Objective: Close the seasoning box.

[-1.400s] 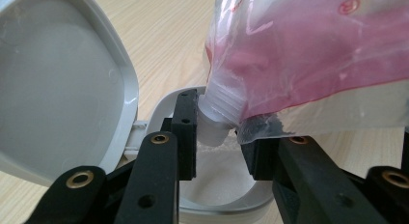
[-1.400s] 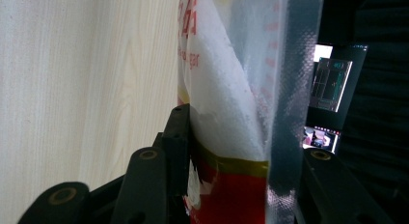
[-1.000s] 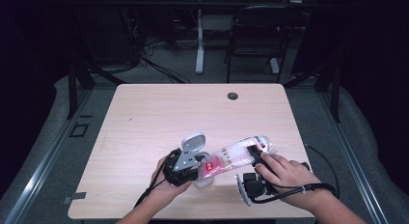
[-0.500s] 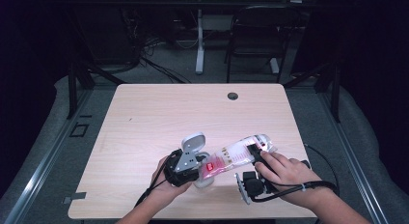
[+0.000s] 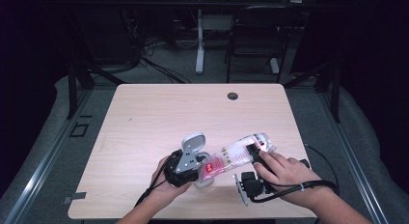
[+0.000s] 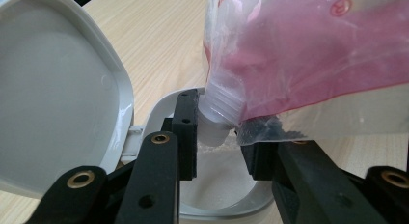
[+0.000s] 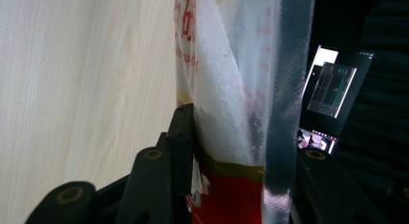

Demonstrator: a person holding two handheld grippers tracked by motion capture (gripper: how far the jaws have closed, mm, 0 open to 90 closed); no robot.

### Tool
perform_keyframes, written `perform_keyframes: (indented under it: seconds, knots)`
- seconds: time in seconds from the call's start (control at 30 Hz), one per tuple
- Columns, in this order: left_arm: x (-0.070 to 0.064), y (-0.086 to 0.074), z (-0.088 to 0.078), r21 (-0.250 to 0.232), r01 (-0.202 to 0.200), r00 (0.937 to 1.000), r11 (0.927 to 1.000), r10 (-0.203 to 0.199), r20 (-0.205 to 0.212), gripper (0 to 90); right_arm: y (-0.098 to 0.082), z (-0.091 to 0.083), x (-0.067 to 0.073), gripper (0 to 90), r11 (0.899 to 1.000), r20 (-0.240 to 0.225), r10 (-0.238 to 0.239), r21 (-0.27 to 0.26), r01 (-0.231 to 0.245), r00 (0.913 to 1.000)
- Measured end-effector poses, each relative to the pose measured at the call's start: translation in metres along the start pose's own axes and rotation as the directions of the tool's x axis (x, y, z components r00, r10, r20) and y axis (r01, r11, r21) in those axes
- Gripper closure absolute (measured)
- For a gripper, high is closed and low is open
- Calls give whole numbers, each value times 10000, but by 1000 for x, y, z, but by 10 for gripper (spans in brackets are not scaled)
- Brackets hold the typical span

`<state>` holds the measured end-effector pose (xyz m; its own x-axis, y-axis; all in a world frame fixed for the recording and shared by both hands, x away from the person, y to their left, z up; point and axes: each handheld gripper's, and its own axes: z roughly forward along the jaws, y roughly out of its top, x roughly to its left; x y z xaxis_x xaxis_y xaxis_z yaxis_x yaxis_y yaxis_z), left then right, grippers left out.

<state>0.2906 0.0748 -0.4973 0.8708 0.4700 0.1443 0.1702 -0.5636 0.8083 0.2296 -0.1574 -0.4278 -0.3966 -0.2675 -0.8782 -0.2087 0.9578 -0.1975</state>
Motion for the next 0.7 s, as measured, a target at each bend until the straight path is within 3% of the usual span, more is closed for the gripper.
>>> perform_keyframes:
  seconds: [0.43, 0.7]
  knots:
    - [0, 0, 0, 2, -21, 10000, 10000, 21, -38, 710, 1, -3, -4, 645, 9998, -225, 132, -150, -135, 9997]
    - [0, -1, 1, 44, 14, 10000, 10000, -14, -38, 711, 3, -4, -6, 665, 9999, -280, -20, -143, 16, 9996]
